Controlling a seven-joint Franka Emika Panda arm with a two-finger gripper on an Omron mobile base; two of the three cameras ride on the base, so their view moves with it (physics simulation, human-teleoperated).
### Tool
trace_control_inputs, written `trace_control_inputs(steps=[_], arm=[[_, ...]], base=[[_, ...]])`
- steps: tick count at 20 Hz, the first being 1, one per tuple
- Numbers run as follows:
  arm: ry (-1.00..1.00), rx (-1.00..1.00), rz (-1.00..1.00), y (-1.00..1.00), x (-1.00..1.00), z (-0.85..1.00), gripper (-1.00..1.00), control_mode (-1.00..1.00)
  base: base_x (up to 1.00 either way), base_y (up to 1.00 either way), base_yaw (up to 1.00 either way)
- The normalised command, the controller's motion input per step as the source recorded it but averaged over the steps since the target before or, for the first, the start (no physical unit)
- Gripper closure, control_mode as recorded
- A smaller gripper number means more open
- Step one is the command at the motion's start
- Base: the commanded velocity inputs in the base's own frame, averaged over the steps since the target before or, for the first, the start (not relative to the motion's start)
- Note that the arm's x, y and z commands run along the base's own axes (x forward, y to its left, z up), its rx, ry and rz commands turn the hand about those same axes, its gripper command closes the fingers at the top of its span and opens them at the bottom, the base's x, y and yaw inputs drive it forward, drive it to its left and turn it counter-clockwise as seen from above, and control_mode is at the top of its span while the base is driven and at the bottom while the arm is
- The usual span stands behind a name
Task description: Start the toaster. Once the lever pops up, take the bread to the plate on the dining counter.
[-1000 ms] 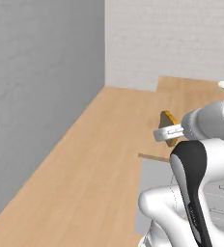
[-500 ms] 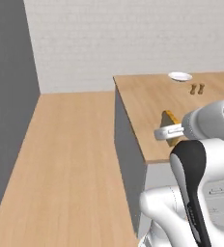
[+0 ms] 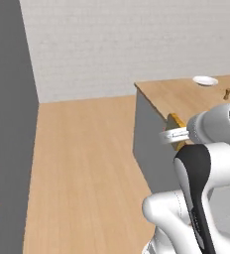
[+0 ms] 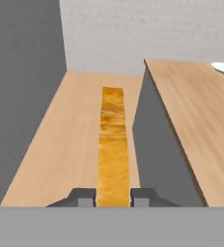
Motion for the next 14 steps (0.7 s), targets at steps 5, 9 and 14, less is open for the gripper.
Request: trace_control_inputs(steps=[5, 9, 14], arm=[[0.00, 0.00, 0.00, 0.00, 0.00, 0.00, 1.00, 1.00], [0.00, 0.00, 0.00, 0.00, 0.00, 0.00, 1.00, 1.00], [0.00, 0.00, 0.00, 0.00, 0.00, 0.00, 1.00, 1.00]], base=[[1.00, 1.00, -0.20], [1.00, 0.99, -0.22], [1.00, 0.87, -0.25]])
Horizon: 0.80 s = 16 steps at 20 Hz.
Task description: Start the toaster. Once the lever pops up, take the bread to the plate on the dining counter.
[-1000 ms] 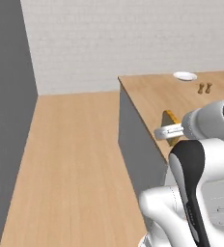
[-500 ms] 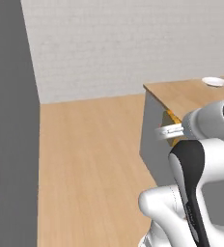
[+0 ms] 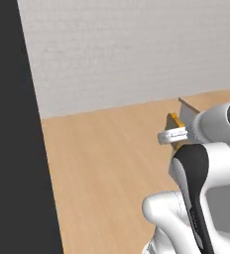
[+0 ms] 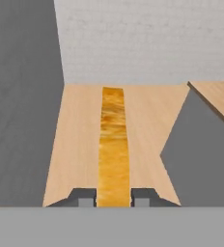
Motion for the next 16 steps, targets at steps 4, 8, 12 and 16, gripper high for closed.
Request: trace_control_inputs(steps=[4, 8, 12, 16], arm=[[0.00, 0.00, 0.00, 0.00, 0.00, 0.00, 1.00, 1.00], [0.00, 0.00, 0.00, 0.00, 0.00, 0.00, 1.00, 1.00], [0.00, 0.00, 0.00, 0.00, 0.00, 0.00, 1.00, 1.00], [0.00, 0.00, 0.00, 0.00, 0.00, 0.00, 1.00, 1.00]], base=[[1.00, 0.66, -0.25], [1.00, 0.32, -0.34], [1.00, 0.22, -0.43], [1.00, 0.24, -0.46]])
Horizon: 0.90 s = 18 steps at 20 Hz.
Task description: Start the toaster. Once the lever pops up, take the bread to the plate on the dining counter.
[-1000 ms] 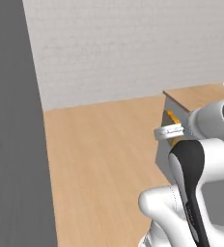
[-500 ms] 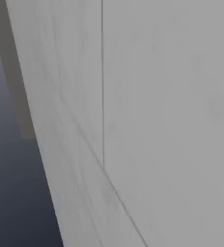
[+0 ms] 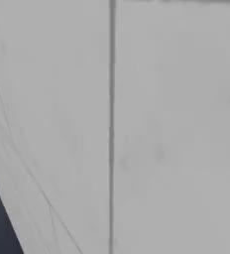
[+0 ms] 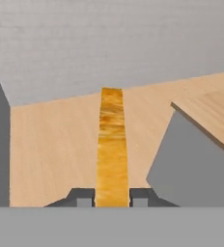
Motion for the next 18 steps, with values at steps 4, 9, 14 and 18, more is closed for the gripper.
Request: trace_control_inputs(steps=[4, 9, 14, 18], arm=[[0.00, 0.00, 0.00, 0.00, 0.00, 0.00, 1.00, 1.00], [0.00, 0.00, 0.00, 0.00, 0.00, 0.00, 1.00, 1.00], [0.00, 0.00, 0.00, 0.00, 0.00, 0.00, 1.00, 1.00], [0.00, 0.00, 0.00, 0.00, 0.00, 0.00, 1.00, 1.00]], base=[[1.00, 0.49, -0.45], [1.00, 0.94, -0.42], [1.00, 1.00, -0.48], [1.00, 1.00, -0.46]])
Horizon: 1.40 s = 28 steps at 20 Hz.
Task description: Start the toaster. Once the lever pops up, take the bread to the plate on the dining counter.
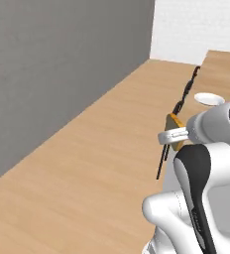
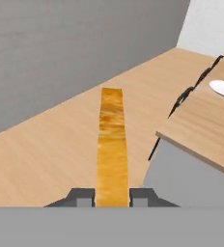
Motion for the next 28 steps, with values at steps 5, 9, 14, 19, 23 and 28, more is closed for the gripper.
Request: trace_control_inputs(steps=[5, 9, 14, 19, 23, 28], arm=[[0.00, 0.00, 0.00, 0.00, 0.00, 0.00, 1.00, 1.00], [0.00, 0.00, 0.00, 0.00, 0.00, 0.00, 1.00, 1.00], [0.00, 0.00, 0.00, 0.00, 0.00, 0.00, 1.00, 1.00], [0.00, 0.00, 0.00, 0.00, 0.00, 0.00, 1.00, 1.00], [0.00, 0.00, 0.00, 0.00, 0.00, 0.00, 1.00, 1.00], [0.00, 0.00, 0.00, 0.00, 0.00, 0.00, 1.00, 1.00]], base=[[1.00, 1.00, -0.38], [1.00, 1.00, -0.47], [1.00, 1.00, -0.54], [1.00, 1.00, -0.60], [0.98, 0.91, -0.65], [0.85, 0.80, -0.71]])
